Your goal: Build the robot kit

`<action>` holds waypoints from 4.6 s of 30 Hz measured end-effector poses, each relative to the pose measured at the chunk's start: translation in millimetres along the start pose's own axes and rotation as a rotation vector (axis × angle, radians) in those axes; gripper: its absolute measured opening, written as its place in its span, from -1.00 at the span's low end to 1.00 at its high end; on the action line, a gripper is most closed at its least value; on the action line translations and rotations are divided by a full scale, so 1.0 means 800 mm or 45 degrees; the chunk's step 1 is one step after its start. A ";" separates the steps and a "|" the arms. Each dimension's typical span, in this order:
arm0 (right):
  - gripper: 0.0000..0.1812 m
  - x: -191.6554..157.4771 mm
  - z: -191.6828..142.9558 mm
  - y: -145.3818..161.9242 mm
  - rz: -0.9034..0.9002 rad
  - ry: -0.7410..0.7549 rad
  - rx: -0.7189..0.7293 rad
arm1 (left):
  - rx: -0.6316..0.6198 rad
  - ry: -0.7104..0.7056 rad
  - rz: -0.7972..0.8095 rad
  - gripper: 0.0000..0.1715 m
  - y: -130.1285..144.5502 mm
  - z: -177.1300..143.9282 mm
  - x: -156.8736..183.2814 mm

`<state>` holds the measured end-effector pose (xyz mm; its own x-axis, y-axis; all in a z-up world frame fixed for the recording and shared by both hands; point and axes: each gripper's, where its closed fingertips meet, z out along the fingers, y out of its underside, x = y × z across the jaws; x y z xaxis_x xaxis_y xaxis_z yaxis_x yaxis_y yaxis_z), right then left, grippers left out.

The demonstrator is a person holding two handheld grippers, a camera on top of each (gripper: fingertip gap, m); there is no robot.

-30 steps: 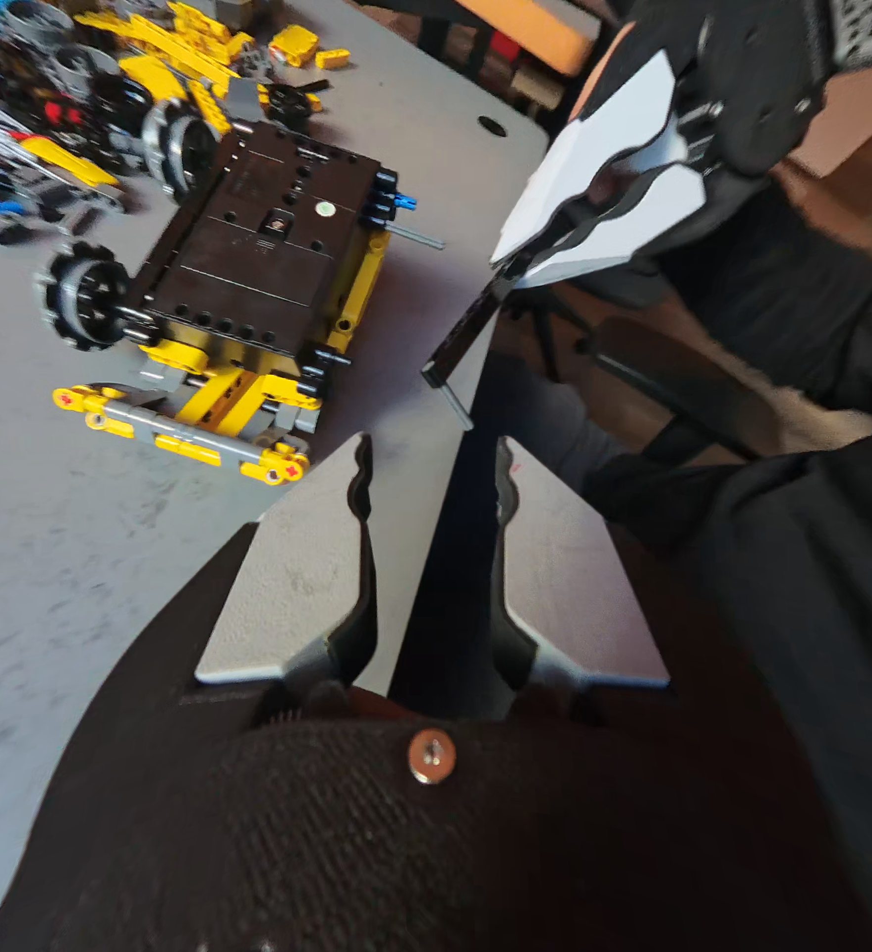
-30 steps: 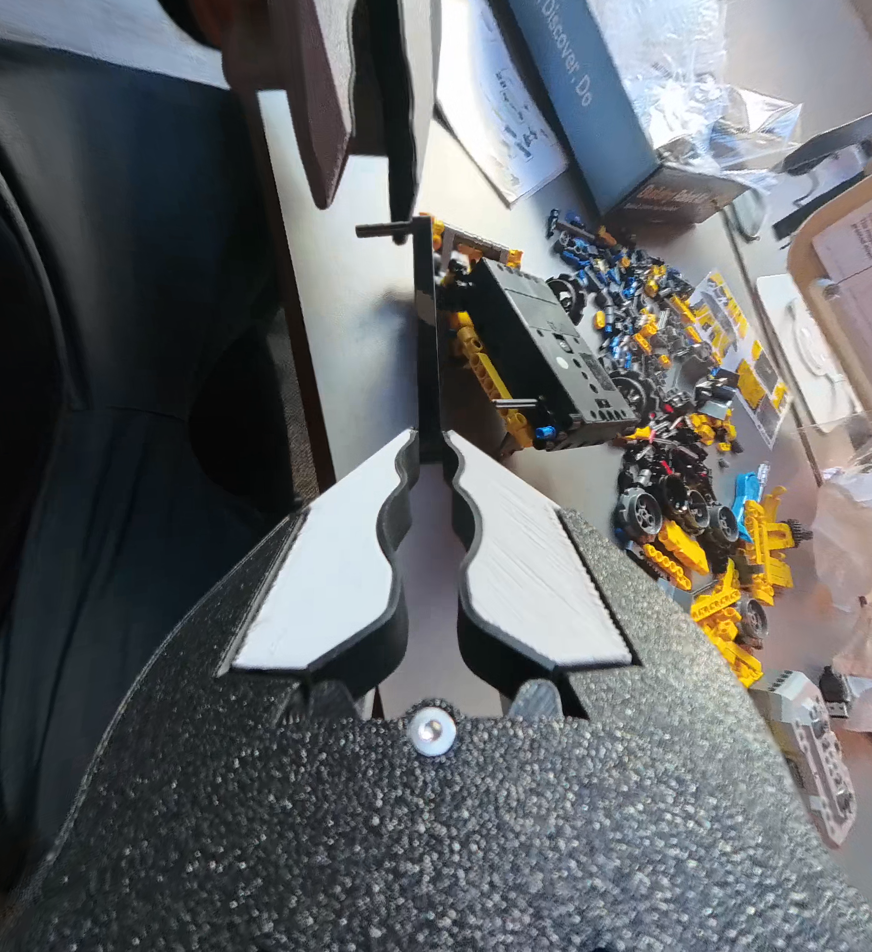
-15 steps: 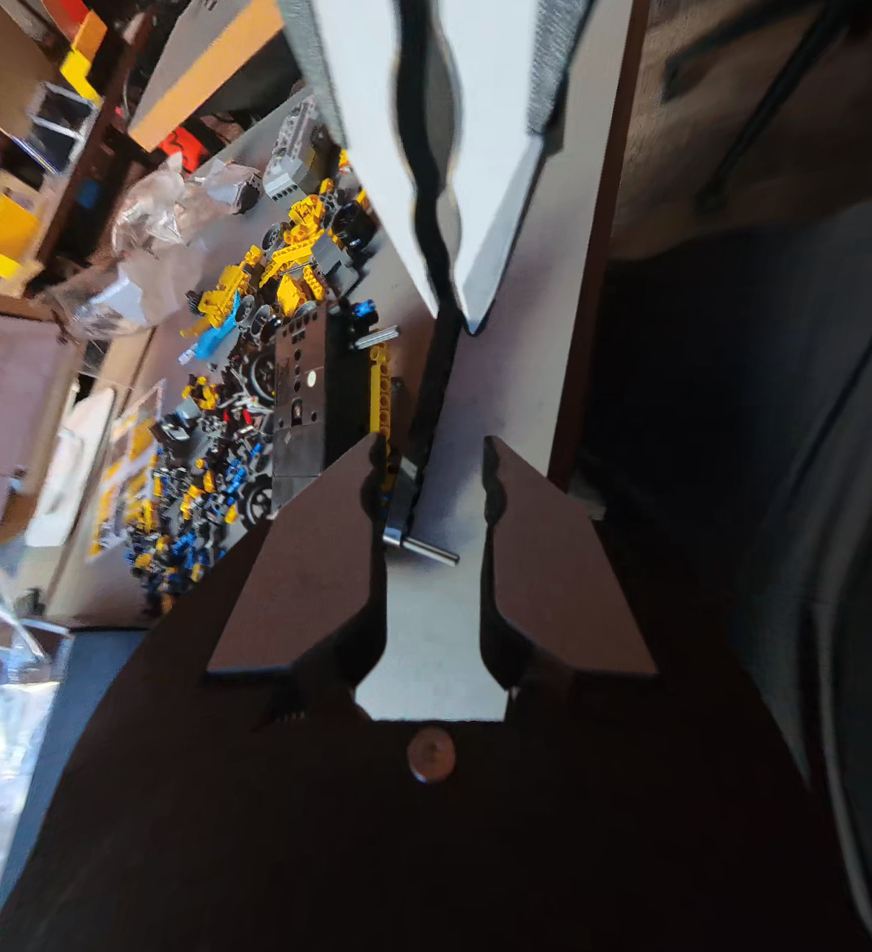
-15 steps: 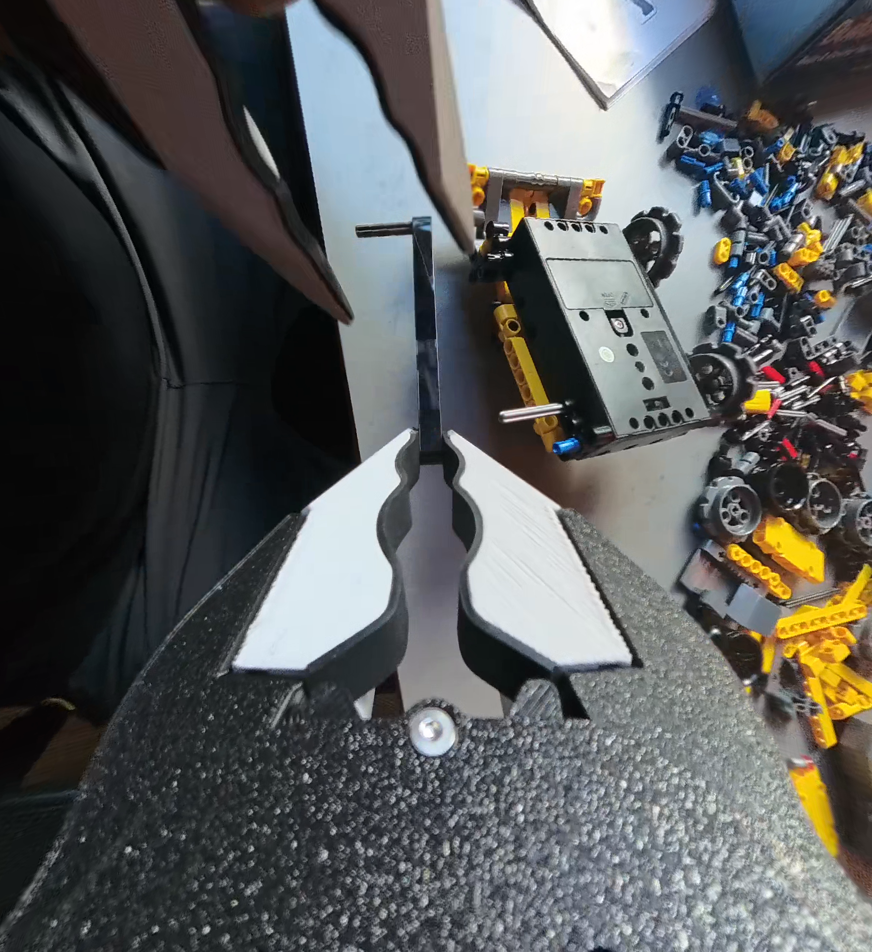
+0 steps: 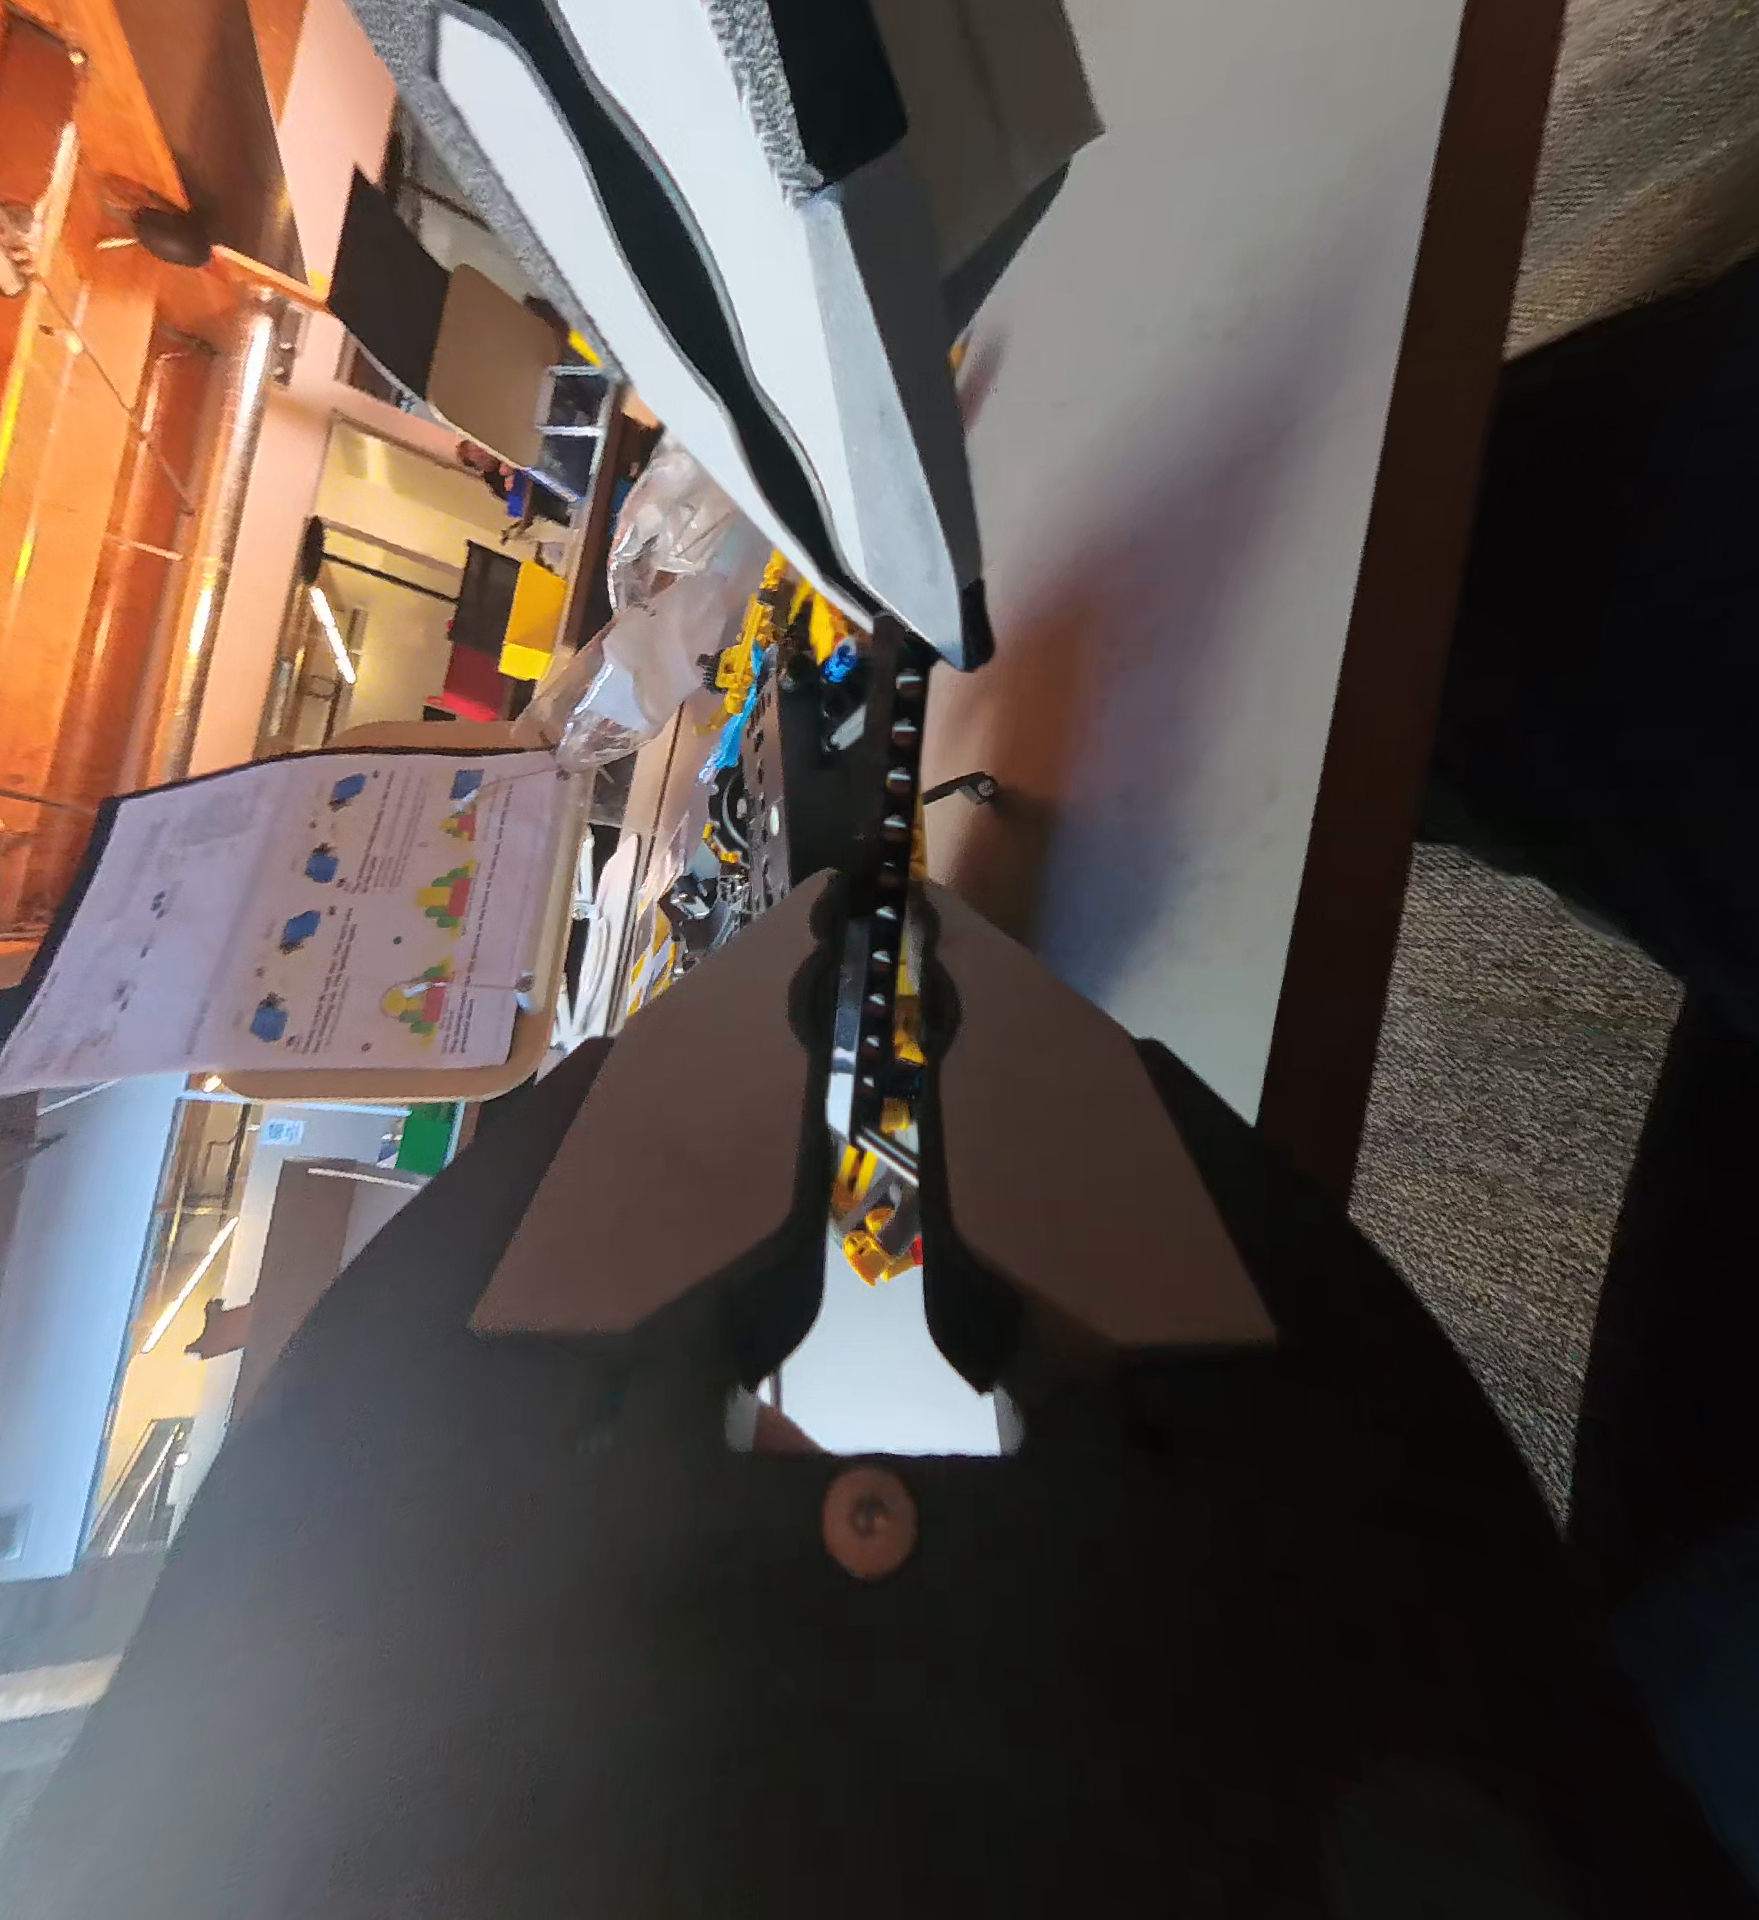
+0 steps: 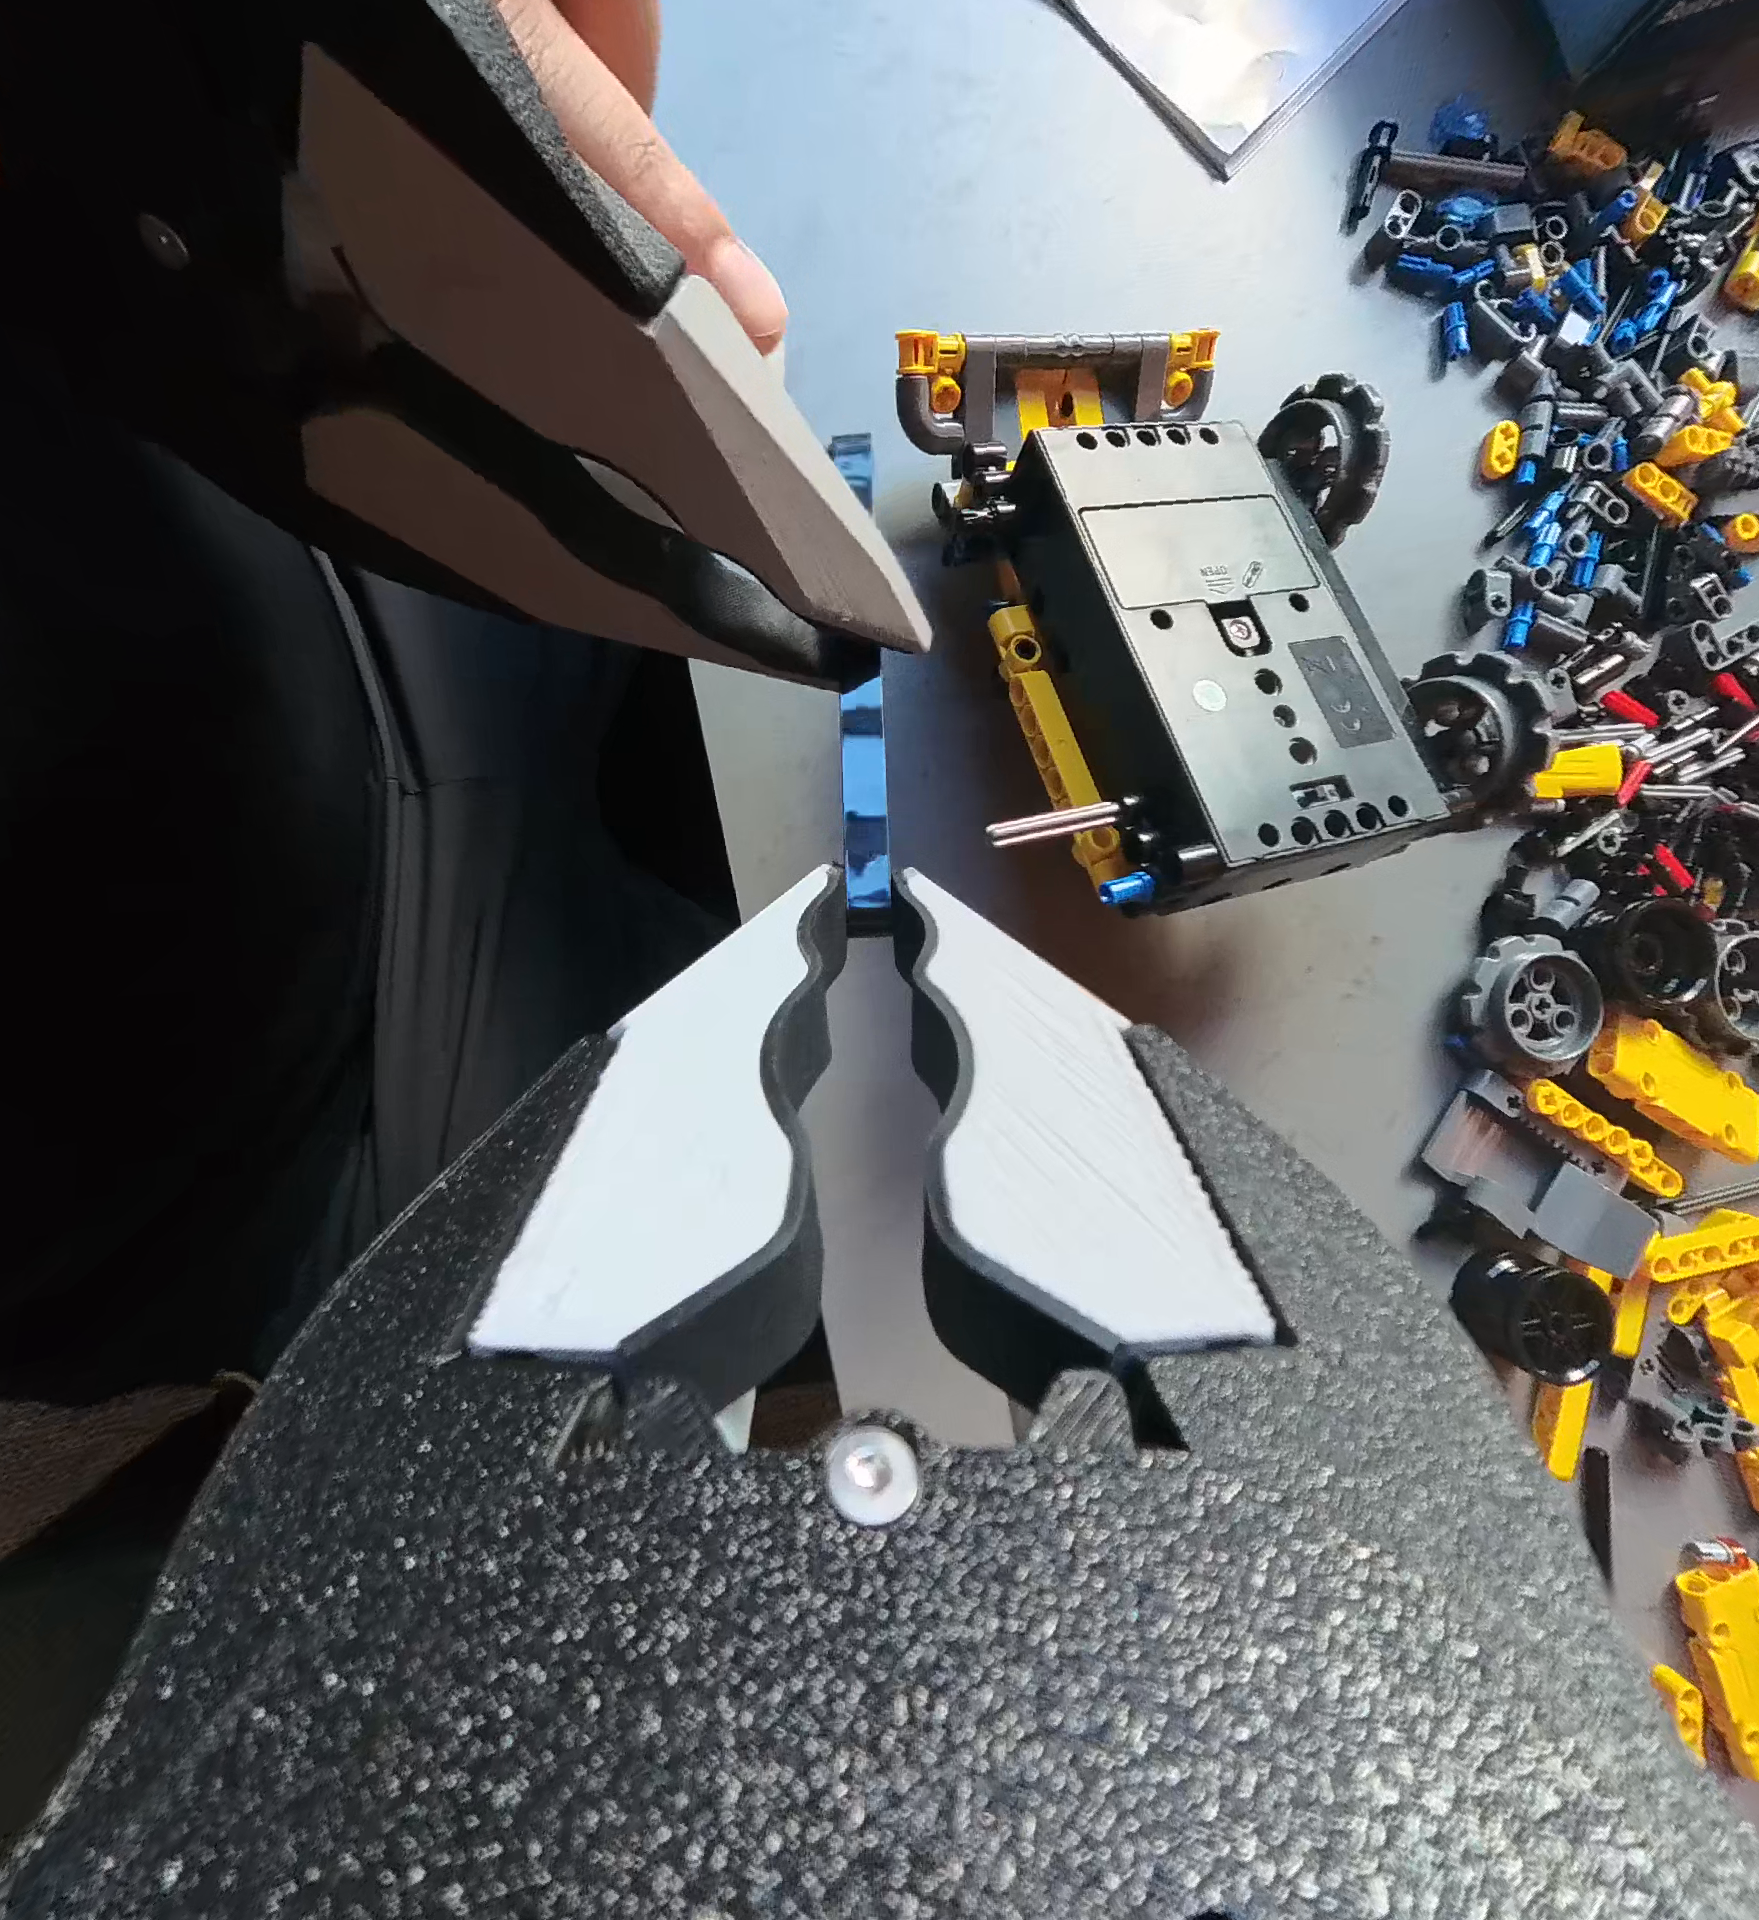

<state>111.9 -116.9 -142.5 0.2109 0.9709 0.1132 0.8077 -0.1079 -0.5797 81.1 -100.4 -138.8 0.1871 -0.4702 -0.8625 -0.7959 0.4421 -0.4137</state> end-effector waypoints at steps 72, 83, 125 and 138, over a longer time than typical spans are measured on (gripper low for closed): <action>-0.89 0.027 -0.016 -0.003 0.107 0.052 0.471 | -0.198 -0.168 -0.070 -0.94 -0.017 0.032 -0.001; -0.90 0.032 -0.013 -0.002 0.111 0.063 0.448 | -0.195 -0.166 -0.066 -0.95 -0.017 0.037 -0.002; 0.08 0.086 0.026 -0.014 -0.085 -0.474 -0.081 | -0.212 -0.198 -0.061 -0.93 -0.014 0.046 -0.001; 0.08 0.089 0.029 -0.015 -0.160 -0.517 -0.362 | -0.219 -0.202 -0.067 -0.93 -0.013 0.047 -0.001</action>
<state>104.6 -41.9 -146.2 -0.0824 0.9788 -0.1874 0.9427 0.0156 -0.3331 110.7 -75.9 -145.2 0.3086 -0.3572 -0.8816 -0.8663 0.2772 -0.4156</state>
